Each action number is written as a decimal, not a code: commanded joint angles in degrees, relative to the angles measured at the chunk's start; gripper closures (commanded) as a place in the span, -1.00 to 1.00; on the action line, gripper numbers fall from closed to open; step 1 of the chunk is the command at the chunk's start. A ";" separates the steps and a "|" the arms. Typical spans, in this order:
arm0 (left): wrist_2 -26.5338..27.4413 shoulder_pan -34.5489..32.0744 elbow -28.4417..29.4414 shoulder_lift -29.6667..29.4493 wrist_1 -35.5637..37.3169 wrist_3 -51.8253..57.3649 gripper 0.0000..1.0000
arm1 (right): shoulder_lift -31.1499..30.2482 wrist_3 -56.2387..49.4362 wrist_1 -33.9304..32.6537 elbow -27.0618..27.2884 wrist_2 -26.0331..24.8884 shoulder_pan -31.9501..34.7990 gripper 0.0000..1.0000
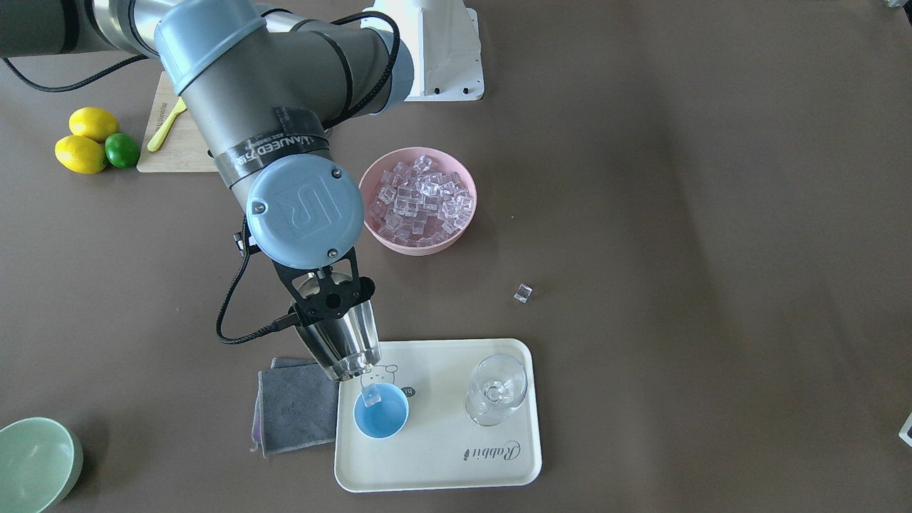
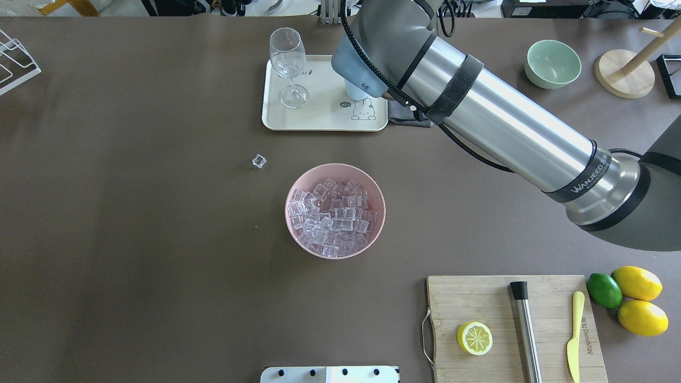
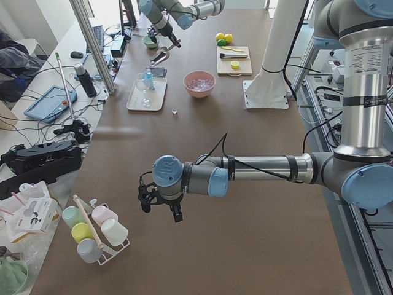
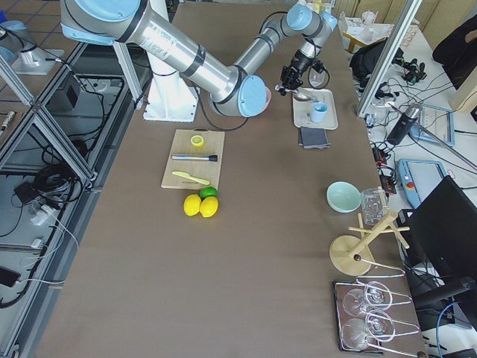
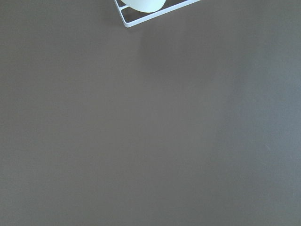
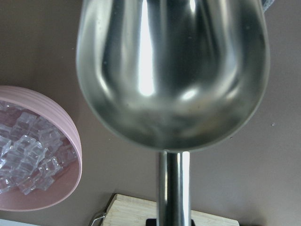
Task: Put ice in cup with scoop
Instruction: 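Tilt the scoop over the light-blue cup to pour the ice with the right gripper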
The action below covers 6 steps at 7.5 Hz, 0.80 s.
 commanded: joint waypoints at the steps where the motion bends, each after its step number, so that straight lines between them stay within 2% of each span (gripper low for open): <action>1: 0.11 0.51 -1.23 -0.21 0.42 -3.87 -0.97 | 1.33 -0.06 -0.02 -1.71 -0.01 0.00 1.00; 3: 0.29 0.69 -2.11 -0.12 0.42 -4.07 -0.97 | 0.89 -0.06 0.24 -1.19 -0.01 0.00 1.00; 6: 2.21 0.69 -1.94 -0.04 0.24 0.47 -0.97 | -4.54 0.81 0.25 8.97 -0.45 1.66 1.00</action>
